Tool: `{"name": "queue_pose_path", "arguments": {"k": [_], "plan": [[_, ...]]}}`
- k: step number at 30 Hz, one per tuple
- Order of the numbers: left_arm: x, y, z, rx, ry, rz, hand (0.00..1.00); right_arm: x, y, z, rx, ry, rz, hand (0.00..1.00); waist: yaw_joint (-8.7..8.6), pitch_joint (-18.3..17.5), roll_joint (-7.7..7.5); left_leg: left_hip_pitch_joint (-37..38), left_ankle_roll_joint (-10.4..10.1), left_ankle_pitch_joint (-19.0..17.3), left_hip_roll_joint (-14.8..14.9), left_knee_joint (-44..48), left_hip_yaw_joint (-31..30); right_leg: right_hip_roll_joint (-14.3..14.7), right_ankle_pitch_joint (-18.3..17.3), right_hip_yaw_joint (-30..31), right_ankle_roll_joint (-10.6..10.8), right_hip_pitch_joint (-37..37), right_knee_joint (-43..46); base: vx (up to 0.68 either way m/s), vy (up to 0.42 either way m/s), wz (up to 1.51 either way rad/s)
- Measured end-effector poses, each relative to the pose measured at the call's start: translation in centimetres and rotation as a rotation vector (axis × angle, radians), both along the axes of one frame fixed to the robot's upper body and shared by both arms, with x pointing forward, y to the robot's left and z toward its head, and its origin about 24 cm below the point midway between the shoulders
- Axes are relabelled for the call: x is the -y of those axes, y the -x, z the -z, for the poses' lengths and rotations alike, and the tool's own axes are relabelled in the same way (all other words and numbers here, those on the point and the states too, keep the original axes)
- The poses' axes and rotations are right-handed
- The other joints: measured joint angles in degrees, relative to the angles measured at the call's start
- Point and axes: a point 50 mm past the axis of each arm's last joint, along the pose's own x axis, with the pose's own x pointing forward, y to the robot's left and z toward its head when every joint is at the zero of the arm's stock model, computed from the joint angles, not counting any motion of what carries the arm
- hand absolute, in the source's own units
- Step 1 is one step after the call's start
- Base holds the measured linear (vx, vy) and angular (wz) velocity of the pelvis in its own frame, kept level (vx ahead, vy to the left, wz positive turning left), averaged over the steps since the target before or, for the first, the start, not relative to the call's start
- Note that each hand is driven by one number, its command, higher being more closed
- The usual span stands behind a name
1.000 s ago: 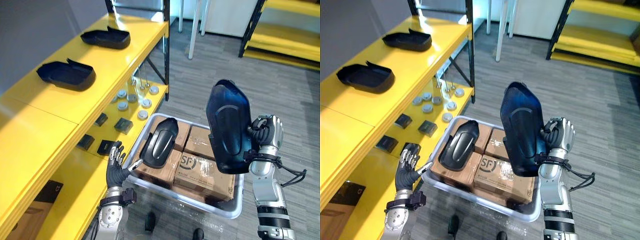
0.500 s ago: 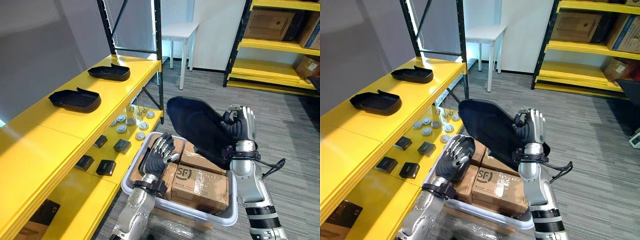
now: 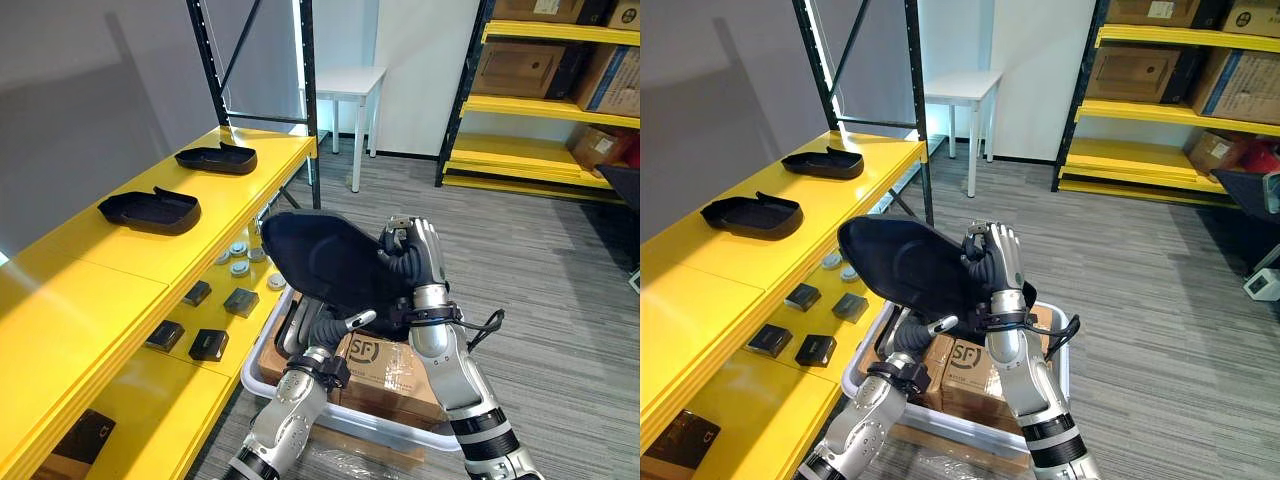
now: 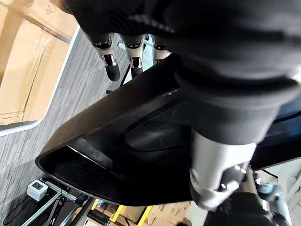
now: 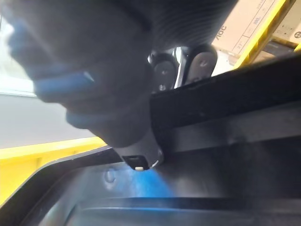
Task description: Walk over and take plastic housings, then place them on the shelf
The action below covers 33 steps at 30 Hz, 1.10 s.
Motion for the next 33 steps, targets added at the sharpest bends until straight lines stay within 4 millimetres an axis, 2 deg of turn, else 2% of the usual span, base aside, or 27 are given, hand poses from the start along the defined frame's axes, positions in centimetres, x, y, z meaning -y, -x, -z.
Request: {"name": "queue_pose_path", "arguments": {"k": [7, 11, 18, 23, 24, 27, 33], "plan": [[-0.2, -0.1, 0.4, -0.1, 0.096, -0.085, 1.0, -1.2, 0.2, 0.9, -0.022, -0.027, -0.034, 1.0, -0.1, -1.1, -0.1, 0.0, -0.1, 0.0, 0.2, 0.0, 0.1, 0.2, 0.0, 0.1, -0.1, -0.2, -0.2, 0.0, -0.001, -0.01], [-0.5, -0.1, 0.4, -0.129, 0.137, -0.124, 1.0, -2.2, 0.6, 1.1, -0.006, -0.054, -0.058, 1.0, -0.09, -1.6, -0.71, 0.0, -0.3, -0.2, 0.3, 0.0, 0.4, 0.3, -0.1, 0.3, -0.1, -0.2, -0.2, -0.01, -0.004, -0.02], [-1.1, -0.3, 0.4, -0.164, 0.197, -0.217, 1.0, -2.4, 1.3, 2.2, -0.023, -0.148, -0.033, 1.0, -0.05, -2.4, -1.99, 0.0, -0.2, -0.1, 0.3, 0.0, 0.5, 0.3, 0.0, 0.4, -0.3, -0.2, -0.2, 0.0, 0.0, 0.0], [-1.0, -0.2, 0.3, -0.173, 0.23, -0.254, 1.0, -2.3, 1.7, 3.0, -0.037, -0.213, -0.017, 1.0, -0.02, -2.6, -2.17, 0.1, -0.3, -0.2, 0.3, 0.0, 0.5, 0.3, 0.0, 0.4, -0.4, -0.1, -0.2, 0.0, 0.0, 0.0], [-1.2, -0.1, 0.4, -0.178, 0.244, -0.273, 1.0, -2.2, 1.8, 3.3, -0.044, -0.223, -0.013, 0.0, -0.04, -2.6, -2.21, 0.1, -0.5, -0.3, 0.3, 0.0, 0.5, 0.4, 0.0, 0.4, -0.4, -0.1, -0.2, 0.0, 0.0, 0.0], [-1.7, -0.2, 0.5, -0.189, 0.277, -0.323, 1.0, -2.3, 2.3, 4.1, -0.075, -0.265, -0.027, 0.0, 0.01, -2.7, -2.29, 0.1, -0.6, -0.4, 0.3, 0.0, 0.0, 0.4, 0.0, 0.0, -0.5, 0.1, -0.2, 0.0, 0.0, 0.06], [-5.2, 0.1, 1.0, -0.146, 0.214, -0.488, 1.0, -4.0, 4.1, 5.7, -0.176, -0.362, -0.201, 0.0, 0.23, -2.7, -2.44, 0.1, -0.7, -0.5, 0.4, 0.0, -1.0, 0.6, -0.3, -1.2, -0.7, 0.9, -0.2, 0.0, -0.006, 0.09]]}}
